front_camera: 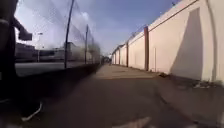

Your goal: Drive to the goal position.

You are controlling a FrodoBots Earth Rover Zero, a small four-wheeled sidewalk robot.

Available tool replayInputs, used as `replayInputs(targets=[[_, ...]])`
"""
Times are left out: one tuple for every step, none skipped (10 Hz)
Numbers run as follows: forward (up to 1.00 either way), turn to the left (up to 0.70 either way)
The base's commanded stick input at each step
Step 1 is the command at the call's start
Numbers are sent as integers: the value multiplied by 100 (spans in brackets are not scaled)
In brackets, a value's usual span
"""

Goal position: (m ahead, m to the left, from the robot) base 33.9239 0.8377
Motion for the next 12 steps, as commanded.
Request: replayInputs(targets=[[100, 0], [100, 0], [100, 0], [100, 0], [100, 0], [100, -27], [100, -27], [100, -27], [100, -27], [100, -9], [100, 0], [100, 0]])
